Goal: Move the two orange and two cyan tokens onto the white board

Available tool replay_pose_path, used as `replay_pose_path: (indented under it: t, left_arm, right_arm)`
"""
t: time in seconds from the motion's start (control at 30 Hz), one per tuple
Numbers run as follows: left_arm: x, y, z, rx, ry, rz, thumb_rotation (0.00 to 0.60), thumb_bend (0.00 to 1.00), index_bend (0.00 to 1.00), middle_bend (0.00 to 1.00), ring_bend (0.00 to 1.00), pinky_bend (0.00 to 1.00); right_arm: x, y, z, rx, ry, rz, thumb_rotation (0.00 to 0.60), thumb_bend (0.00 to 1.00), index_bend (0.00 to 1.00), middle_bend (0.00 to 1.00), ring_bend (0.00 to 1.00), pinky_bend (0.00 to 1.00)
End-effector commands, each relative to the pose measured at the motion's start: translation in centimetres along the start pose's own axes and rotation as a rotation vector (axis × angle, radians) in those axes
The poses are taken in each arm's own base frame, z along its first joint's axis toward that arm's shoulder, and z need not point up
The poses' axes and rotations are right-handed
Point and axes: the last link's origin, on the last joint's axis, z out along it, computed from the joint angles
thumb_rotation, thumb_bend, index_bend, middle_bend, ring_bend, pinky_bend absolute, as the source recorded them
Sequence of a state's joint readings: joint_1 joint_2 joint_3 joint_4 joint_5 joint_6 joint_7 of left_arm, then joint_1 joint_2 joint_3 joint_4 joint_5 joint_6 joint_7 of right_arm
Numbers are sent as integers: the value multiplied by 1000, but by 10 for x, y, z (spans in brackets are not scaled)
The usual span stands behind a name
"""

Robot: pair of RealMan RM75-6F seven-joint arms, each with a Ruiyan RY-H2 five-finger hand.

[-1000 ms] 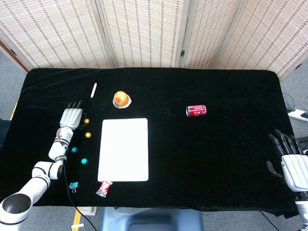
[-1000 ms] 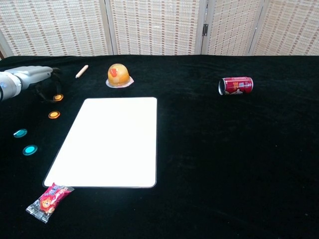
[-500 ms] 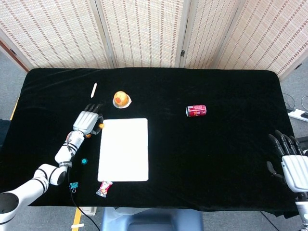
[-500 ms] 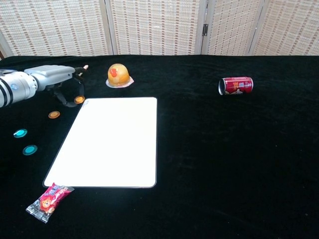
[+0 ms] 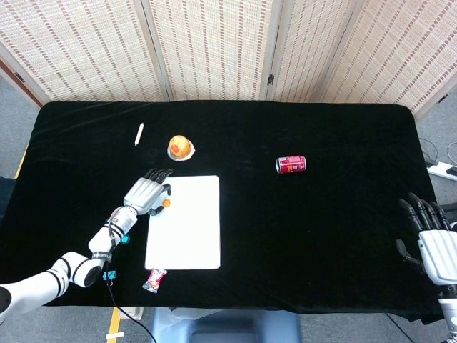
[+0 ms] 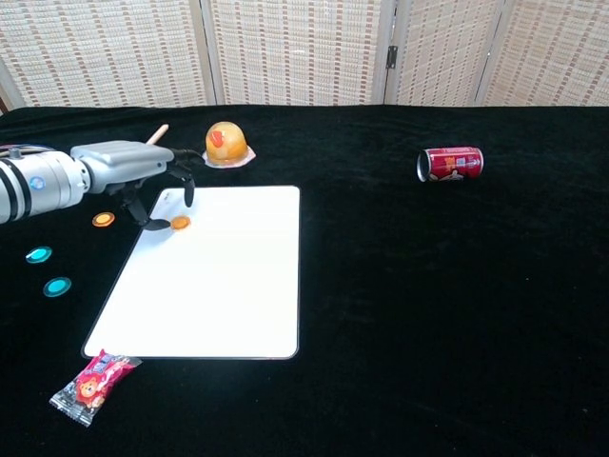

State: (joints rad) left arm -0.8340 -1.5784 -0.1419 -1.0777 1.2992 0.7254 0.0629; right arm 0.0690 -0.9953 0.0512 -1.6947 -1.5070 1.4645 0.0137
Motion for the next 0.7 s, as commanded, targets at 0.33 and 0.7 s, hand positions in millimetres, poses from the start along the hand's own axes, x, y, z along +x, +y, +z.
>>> replay_pose_path:
  t: [0.33,0.7]
  left_arm:
    - [6,-23,-28,48,39,-1,600,286,408,40,0,0]
    - [-12,-61,-36,174,18,-3,600,363,446,40,0,0]
  right_arm:
    - [1,-3,1,16,5,2,600,459,0,0,0,0]
    - [1,-5,-1,32,9,5,600,459,0,0,0,0]
